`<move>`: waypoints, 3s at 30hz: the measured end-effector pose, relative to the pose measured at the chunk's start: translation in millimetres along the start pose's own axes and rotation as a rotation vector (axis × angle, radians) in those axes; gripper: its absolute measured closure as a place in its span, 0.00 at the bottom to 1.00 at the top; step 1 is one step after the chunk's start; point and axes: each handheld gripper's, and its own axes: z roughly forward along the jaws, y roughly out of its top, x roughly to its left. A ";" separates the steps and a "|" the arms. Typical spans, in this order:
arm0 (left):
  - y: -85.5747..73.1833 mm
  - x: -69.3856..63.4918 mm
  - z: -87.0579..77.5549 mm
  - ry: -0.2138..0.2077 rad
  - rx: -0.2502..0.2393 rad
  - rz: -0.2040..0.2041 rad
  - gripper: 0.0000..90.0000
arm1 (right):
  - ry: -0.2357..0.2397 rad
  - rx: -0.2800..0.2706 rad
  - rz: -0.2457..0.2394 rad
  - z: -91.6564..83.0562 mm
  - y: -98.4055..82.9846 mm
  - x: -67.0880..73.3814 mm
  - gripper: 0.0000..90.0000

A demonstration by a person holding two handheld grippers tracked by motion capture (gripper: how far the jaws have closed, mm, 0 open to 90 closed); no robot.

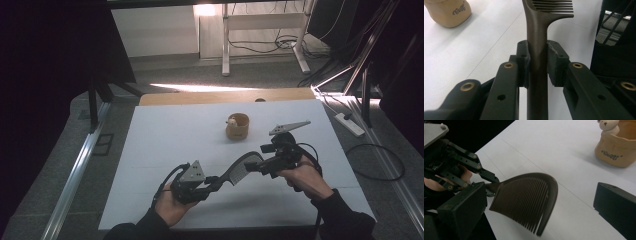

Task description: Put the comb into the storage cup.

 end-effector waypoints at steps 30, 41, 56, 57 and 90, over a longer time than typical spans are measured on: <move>2.1 -8.8 4.5 0.028 -0.011 0.041 0.80 | 0.126 0.002 0.178 6.2 2.2 -14.9 0.60; 1.8 -10.3 5.2 0.041 -0.010 0.063 0.80 | 0.188 0.001 0.263 7.3 0.3 -21.4 0.83; -0.6 -7.0 9.9 0.028 0.000 0.055 0.78 | 0.299 -0.008 0.378 6.3 0.2 -21.0 0.95; -0.8 -6.2 9.6 0.026 -0.004 0.047 0.77 | 0.299 -0.012 0.379 6.0 0.2 -20.7 0.95; -21.0 21.8 -10.8 -0.016 -0.027 -0.210 0.02 | 0.241 -0.106 0.325 -14.3 5.1 -26.3 0.95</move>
